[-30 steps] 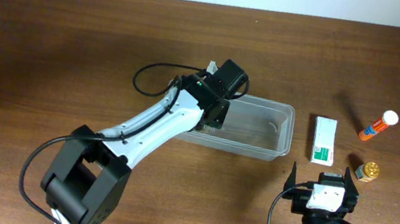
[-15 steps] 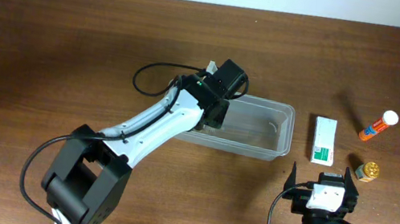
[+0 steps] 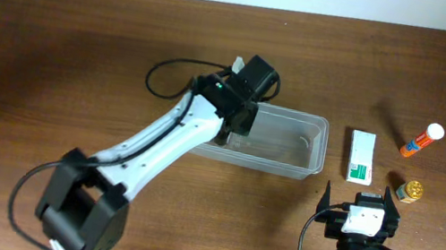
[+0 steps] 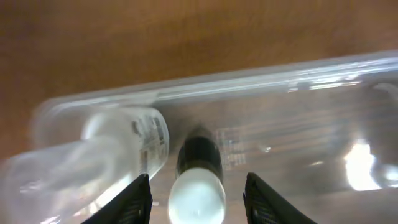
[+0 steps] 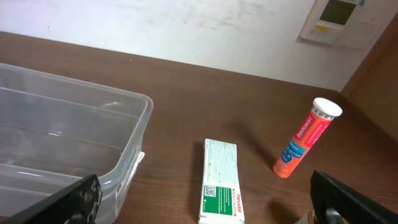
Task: Pack container
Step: 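Lower the tube into the container and open the left gripper, then retract the left arm back toward its rest pose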
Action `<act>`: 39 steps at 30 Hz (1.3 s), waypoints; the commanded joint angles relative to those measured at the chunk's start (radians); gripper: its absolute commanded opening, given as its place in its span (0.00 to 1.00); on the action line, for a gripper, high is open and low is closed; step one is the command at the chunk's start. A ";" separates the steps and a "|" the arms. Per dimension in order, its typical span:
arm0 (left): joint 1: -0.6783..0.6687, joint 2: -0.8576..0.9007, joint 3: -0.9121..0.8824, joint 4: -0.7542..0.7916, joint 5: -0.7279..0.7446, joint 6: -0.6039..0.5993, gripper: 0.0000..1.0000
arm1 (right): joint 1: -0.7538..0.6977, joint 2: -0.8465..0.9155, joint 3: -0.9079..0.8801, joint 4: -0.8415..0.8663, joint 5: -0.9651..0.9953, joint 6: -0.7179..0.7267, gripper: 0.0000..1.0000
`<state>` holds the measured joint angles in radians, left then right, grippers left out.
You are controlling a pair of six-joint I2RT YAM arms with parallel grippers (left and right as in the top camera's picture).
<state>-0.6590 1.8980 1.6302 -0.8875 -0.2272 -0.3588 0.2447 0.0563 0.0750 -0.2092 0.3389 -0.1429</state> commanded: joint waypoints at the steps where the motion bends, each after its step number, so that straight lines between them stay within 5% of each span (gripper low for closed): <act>1: 0.001 -0.097 0.044 -0.012 -0.019 0.016 0.49 | -0.003 -0.002 0.005 -0.002 -0.002 -0.007 0.98; 8: 0.011 -0.206 0.045 -0.027 -0.148 0.016 0.49 | -0.003 -0.002 0.005 -0.002 -0.002 -0.007 0.98; 15: 0.139 -0.258 0.044 -0.110 -0.289 0.016 0.82 | -0.003 -0.002 0.005 -0.002 -0.002 -0.007 0.98; 16: 0.166 -0.258 0.044 -0.126 -0.299 0.016 0.96 | -0.003 -0.002 0.005 -0.002 -0.002 -0.007 0.98; 17: 0.195 -0.258 0.044 -0.143 -0.316 0.016 0.99 | -0.003 -0.002 0.005 -0.002 -0.002 -0.007 0.98; 28: 0.490 -0.258 0.044 -0.233 -0.394 0.016 0.99 | -0.003 -0.002 0.005 -0.002 -0.002 -0.007 0.98; 39: 0.525 -0.258 0.044 -0.233 -0.394 0.016 0.99 | -0.003 -0.002 0.005 -0.002 -0.002 -0.007 0.98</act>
<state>-0.1379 1.6638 1.6562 -1.1179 -0.6033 -0.3439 0.2447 0.0563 0.0753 -0.2096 0.3389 -0.1436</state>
